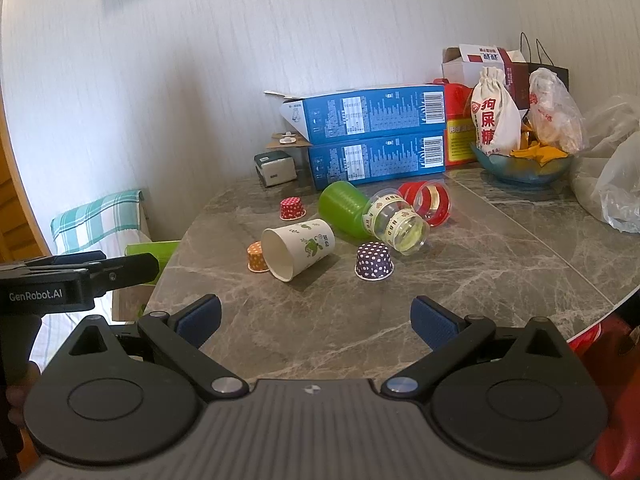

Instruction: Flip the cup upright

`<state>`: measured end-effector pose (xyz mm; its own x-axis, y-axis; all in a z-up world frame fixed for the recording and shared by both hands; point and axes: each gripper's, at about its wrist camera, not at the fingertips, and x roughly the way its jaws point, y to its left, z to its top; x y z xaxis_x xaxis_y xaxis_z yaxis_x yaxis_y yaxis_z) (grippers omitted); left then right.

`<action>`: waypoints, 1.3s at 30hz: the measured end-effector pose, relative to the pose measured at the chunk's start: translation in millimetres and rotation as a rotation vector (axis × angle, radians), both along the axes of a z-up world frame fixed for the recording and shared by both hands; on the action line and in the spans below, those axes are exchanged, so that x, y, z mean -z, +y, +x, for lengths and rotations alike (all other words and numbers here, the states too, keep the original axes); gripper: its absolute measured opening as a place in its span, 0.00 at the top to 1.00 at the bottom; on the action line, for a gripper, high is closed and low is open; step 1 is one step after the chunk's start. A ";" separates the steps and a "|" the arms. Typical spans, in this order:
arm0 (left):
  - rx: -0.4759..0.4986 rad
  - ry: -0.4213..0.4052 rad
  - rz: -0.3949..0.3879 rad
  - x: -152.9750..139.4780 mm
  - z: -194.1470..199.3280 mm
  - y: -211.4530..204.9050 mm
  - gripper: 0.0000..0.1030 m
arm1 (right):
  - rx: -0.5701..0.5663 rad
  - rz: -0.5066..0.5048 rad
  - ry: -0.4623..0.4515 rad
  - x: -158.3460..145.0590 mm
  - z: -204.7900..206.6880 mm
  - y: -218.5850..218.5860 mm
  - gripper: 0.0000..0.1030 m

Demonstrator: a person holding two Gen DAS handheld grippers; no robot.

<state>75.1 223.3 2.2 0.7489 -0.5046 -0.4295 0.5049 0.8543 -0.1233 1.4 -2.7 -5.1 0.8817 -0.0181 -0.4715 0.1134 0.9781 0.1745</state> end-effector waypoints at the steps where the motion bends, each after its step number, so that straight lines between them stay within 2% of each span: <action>1: -0.001 0.000 0.000 0.0 0.2 0.1 0.00 | 0.002 0.002 0.001 0.1 -0.1 -0.3 0.01; 39: 0.012 0.019 -0.019 0.1 1.7 -1.9 0.00 | 0.003 -0.005 0.016 2.5 5.2 -0.6 0.01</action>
<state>76.8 221.4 2.1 0.7342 -0.5219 -0.4343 0.5128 0.8455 -0.1492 6.5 -3.3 -7.6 0.8738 -0.0229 -0.4857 0.1187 0.9787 0.1674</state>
